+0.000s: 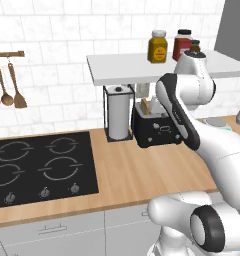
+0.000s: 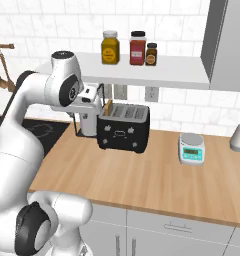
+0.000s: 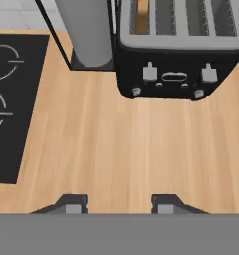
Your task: Start the toaster. Once the lever pops up, take the bread to the plate on the dining counter.
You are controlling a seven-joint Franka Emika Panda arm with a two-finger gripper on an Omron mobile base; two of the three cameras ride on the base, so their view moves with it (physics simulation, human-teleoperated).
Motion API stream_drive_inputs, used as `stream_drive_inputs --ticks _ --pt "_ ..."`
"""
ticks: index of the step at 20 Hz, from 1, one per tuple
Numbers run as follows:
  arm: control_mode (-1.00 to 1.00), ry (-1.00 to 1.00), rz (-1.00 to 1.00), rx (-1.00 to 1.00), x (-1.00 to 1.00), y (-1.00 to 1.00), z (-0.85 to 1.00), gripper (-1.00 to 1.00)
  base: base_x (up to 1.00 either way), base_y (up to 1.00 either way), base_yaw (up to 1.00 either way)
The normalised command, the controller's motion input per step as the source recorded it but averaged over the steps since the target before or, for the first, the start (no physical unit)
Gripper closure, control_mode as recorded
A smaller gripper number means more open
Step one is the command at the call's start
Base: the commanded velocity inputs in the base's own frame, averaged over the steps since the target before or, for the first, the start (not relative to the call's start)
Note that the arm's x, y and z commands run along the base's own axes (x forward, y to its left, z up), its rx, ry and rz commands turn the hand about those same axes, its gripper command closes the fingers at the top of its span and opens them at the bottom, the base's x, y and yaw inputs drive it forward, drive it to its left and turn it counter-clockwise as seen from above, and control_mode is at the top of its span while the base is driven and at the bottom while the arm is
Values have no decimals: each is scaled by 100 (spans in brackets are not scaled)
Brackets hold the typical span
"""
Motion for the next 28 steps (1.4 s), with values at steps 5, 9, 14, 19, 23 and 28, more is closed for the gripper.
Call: stream_drive_inputs --ticks 5,9,14,19,23,28 --pt "-100 -34 -1 -3 -26 4 -29 -100 0 0 0" --pt "-100 -34 0 0 -10 -1 -72 -100 0 0 0" --pt "-100 -8 0 1 23 -35 -28 -100 0 0 0" --pt "-100 0 0 1 24 -18 -2 100 0 0 0" --pt "-100 3 0 0 55 -3 -1 100 0 0 0" --pt "-100 5 0 0 22 -3 0 100 0 0 0"
